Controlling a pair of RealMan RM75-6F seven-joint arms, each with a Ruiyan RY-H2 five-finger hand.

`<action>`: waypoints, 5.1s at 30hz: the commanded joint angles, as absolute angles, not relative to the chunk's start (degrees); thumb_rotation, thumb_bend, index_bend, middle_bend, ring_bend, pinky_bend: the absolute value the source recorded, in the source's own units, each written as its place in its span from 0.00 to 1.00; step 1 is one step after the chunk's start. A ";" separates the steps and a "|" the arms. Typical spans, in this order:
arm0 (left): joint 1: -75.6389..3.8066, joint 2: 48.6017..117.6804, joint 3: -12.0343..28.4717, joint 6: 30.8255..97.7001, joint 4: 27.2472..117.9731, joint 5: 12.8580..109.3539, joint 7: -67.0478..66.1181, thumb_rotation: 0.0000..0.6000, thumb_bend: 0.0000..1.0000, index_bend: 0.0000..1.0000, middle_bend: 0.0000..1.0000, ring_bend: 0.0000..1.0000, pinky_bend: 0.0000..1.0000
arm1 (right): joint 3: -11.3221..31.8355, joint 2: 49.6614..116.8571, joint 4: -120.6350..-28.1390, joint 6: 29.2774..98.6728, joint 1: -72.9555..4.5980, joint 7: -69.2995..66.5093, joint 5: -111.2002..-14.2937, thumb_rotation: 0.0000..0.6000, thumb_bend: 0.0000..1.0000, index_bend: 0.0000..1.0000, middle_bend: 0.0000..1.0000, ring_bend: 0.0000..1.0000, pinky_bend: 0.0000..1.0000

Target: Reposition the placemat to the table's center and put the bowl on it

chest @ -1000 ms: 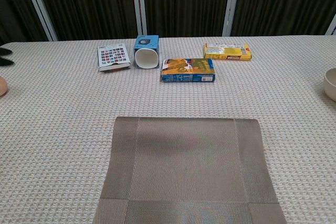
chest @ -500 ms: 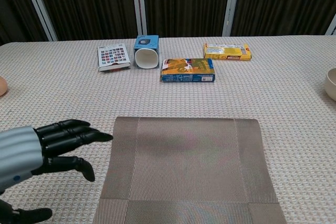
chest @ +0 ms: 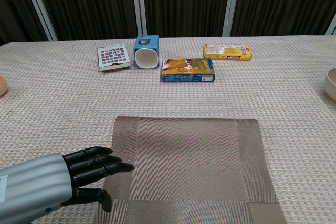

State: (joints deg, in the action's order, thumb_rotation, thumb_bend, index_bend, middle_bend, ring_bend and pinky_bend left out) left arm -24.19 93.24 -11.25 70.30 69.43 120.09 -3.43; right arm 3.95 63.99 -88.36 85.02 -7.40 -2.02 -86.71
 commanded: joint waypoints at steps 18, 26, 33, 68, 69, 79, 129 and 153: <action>-25.23 99.71 -12.59 73.57 60.56 118.72 -0.49 1.00 0.33 0.38 0.00 0.00 0.00 | 4.35 63.83 -88.37 85.30 -7.19 -2.64 -86.75 1.00 0.00 0.00 0.00 0.00 0.00; -25.83 100.15 -13.34 73.97 60.30 118.41 -0.08 1.00 0.34 0.39 0.00 0.00 0.00 | 4.45 63.78 -88.30 85.24 -7.17 -2.64 -86.73 1.00 0.00 0.00 0.00 0.00 0.00; -26.29 100.45 -13.78 74.08 60.36 117.90 -0.69 1.00 0.42 0.43 0.00 0.00 0.00 | 4.54 63.72 -88.36 85.30 -7.14 -2.81 -86.84 1.00 0.00 0.00 0.00 0.00 0.00; -35.71 100.04 1.65 67.61 69.97 103.38 3.48 1.00 0.54 0.67 0.00 0.00 0.00 | 5.33 63.31 -88.91 86.16 -6.97 -3.23 -87.04 1.00 0.00 0.00 0.00 0.00 0.00; -36.59 99.86 2.93 66.77 70.16 102.53 3.32 1.00 0.54 0.67 0.00 0.00 0.00 | 5.39 63.29 -88.95 86.19 -6.97 -3.14 -86.98 1.00 0.00 0.00 0.00 0.00 0.00; -46.48 98.97 18.86 56.93 63.53 88.81 3.51 1.00 0.56 0.68 0.00 0.00 0.00 | 6.38 63.73 -87.70 84.67 -7.42 -2.24 -84.42 1.00 0.00 0.00 0.00 0.00 0.00; -12.74 61.47 9.17 83.74 103.32 72.36 -16.61 1.00 0.00 0.00 0.00 0.00 0.00 | -4.69 74.32 -81.51 63.75 -25.11 -5.81 -108.57 1.00 0.00 0.08 0.00 0.00 0.00; -10.58 61.33 7.54 84.74 103.31 73.73 -15.08 1.00 0.00 0.00 0.00 0.00 0.00 | -4.24 85.72 -76.70 58.80 -28.65 0.73 -106.25 1.00 0.00 0.08 0.00 0.00 0.00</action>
